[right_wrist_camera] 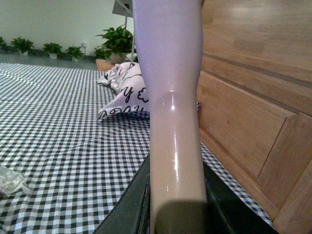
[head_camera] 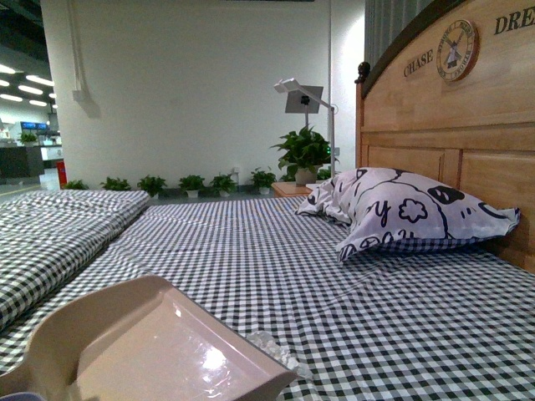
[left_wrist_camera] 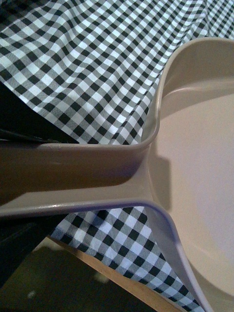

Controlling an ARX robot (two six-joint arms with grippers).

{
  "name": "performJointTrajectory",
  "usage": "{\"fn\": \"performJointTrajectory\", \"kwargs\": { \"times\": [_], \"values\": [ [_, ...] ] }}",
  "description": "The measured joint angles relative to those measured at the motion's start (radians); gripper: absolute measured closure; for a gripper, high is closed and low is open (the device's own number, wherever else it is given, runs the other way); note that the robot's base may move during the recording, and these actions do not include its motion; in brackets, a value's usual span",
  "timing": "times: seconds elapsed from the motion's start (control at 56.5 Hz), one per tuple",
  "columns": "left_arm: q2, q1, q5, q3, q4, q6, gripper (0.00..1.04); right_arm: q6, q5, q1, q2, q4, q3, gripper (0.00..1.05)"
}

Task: Clean up trash

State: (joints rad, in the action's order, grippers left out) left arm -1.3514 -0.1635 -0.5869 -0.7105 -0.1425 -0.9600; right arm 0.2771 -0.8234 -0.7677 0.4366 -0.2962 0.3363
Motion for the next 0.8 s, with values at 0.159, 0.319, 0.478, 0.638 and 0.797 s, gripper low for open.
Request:
{"fn": "performJointTrajectory", "kwargs": {
  "times": [0.159,0.319,0.478,0.638,0.797],
  "values": [
    [-0.045,0.008,0.005,-0.013,-0.018,-0.026,0.77,0.0,0.0,0.0,0.0,0.0,0.0,0.84],
    [-0.079,0.022,0.014,-0.017,-0.016,-0.041,0.77,0.0,0.0,0.0,0.0,0.0,0.0,0.84],
    [-0.112,0.034,0.022,-0.036,-0.014,-0.051,0.77,0.0,0.0,0.0,0.0,0.0,0.0,0.84],
    [-0.146,0.037,0.032,-0.057,-0.021,-0.071,0.77,0.0,0.0,0.0,0.0,0.0,0.0,0.84],
    [-0.165,0.036,0.039,-0.065,-0.03,-0.087,0.77,0.0,0.0,0.0,0.0,0.0,0.0,0.84]
  ]
}}
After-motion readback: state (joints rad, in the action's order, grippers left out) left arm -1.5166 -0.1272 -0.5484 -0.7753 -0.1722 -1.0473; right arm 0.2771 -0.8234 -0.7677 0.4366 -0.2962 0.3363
